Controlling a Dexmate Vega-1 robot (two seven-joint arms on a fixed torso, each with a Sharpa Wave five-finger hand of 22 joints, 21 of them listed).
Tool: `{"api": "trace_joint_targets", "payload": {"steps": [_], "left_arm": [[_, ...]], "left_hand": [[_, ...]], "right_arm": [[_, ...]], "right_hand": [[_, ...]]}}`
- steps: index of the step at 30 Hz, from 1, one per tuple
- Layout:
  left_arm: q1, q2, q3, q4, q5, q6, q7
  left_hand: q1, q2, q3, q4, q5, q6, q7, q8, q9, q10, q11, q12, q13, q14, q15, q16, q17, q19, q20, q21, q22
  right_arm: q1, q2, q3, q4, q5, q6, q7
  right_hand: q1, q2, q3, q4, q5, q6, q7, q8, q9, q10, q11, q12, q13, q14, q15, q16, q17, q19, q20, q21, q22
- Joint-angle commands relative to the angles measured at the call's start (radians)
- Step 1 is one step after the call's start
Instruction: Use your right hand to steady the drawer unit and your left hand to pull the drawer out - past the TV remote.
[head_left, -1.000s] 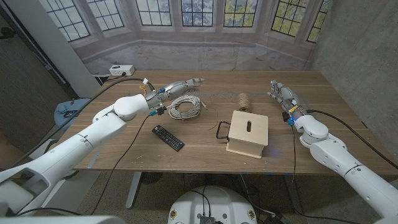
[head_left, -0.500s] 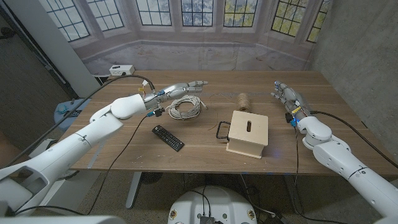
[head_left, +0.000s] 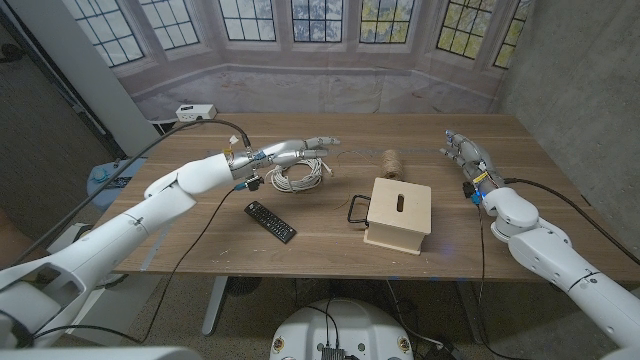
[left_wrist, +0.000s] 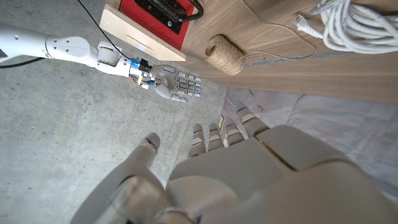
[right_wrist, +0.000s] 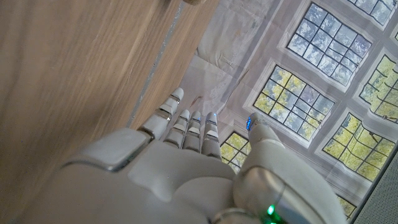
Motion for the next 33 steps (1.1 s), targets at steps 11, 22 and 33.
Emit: {"api": "trace_joint_targets", "payload": {"steps": [11, 22, 33], "left_arm": [[-0.120, -0.040, 0.067, 0.153, 0.130, -0.210, -0.076], [-0.197, -0.063, 0.106, 0.222, 0.116, -0.244, -0.152], [-0.277, -0.076, 0.153, 0.264, 0.078, -0.276, -0.257]], "left_hand": [[-0.010, 0.010, 0.005, 0.005, 0.005, 0.011, -0.052, -0.003, 0.003, 0.013, -0.022, 0.006, 0.004, -0.002, -0.031, -0.003, 0.000, 0.006, -0.009, -0.008, 0.004], [-0.023, 0.008, 0.001, 0.018, 0.004, 0.052, -0.050, 0.005, 0.004, 0.062, -0.037, 0.020, 0.004, 0.016, -0.024, 0.002, 0.003, 0.011, -0.010, -0.011, 0.004], [-0.032, 0.009, 0.003, 0.028, 0.005, 0.125, -0.065, 0.016, 0.004, 0.149, -0.062, 0.043, 0.006, 0.042, -0.029, 0.005, 0.003, 0.016, -0.009, -0.015, 0.005]], "right_arm": [[-0.014, -0.007, 0.004, -0.050, -0.048, -0.038, -0.058], [-0.031, -0.007, 0.012, -0.074, -0.060, -0.055, -0.083], [-0.031, 0.002, 0.011, -0.072, -0.072, -0.045, -0.088]], "right_hand": [[0.032, -0.002, 0.002, -0.020, 0.005, 0.033, -0.008, 0.010, 0.005, 0.051, 0.000, 0.013, 0.001, -0.013, 0.016, -0.003, 0.001, -0.019, -0.011, -0.001, 0.003], [0.042, -0.005, 0.002, -0.025, 0.006, 0.033, -0.007, 0.008, 0.005, 0.052, -0.002, 0.011, 0.000, -0.019, 0.019, -0.005, 0.000, -0.025, -0.013, -0.002, 0.003], [0.053, -0.006, 0.003, -0.029, 0.006, 0.029, -0.004, 0.005, 0.005, 0.046, 0.001, 0.005, 0.000, -0.027, 0.020, -0.006, -0.001, -0.030, -0.013, -0.002, 0.003]]}}
